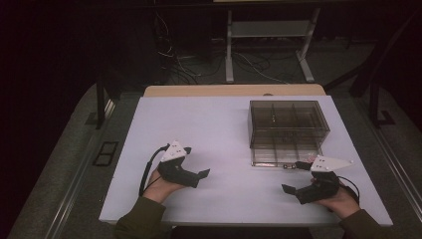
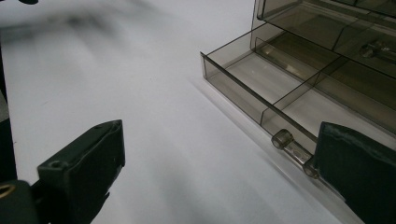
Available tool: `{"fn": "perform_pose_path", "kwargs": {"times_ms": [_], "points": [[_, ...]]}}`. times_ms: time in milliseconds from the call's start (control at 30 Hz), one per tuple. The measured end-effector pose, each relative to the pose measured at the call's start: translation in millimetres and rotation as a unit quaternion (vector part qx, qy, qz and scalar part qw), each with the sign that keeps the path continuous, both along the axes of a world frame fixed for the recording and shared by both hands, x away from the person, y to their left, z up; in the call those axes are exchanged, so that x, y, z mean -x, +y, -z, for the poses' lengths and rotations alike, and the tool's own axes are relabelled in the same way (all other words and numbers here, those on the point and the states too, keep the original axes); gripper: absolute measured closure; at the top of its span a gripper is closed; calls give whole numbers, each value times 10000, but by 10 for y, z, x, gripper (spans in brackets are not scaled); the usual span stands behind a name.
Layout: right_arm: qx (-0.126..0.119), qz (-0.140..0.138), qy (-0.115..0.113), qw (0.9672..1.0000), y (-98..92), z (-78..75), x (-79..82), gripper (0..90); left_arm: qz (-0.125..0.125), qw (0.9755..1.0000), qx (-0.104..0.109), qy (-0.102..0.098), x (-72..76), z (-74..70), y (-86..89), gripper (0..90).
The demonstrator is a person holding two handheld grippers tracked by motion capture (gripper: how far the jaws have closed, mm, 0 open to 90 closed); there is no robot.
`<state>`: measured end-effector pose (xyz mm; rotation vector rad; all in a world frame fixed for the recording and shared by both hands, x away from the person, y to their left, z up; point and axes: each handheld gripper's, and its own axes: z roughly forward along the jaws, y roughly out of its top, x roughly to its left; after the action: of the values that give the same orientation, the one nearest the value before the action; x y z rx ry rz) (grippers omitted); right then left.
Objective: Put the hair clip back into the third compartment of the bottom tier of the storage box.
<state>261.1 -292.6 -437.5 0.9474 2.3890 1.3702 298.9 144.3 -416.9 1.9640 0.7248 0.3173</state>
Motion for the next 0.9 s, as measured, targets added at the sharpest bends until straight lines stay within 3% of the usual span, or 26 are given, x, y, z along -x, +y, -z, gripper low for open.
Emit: {"fn": "perform_pose_path", "kwargs": {"times_ms": [333, 900], "points": [[1, 15, 17, 10000, -1, 1, -1, 16, -119, 9999, 79, -24, 81, 61, 155, 0], [0, 98, -8, 10000, -15, 1, -1, 16, -188, 9998, -46, 2, 193, 128, 231, 0]]}}
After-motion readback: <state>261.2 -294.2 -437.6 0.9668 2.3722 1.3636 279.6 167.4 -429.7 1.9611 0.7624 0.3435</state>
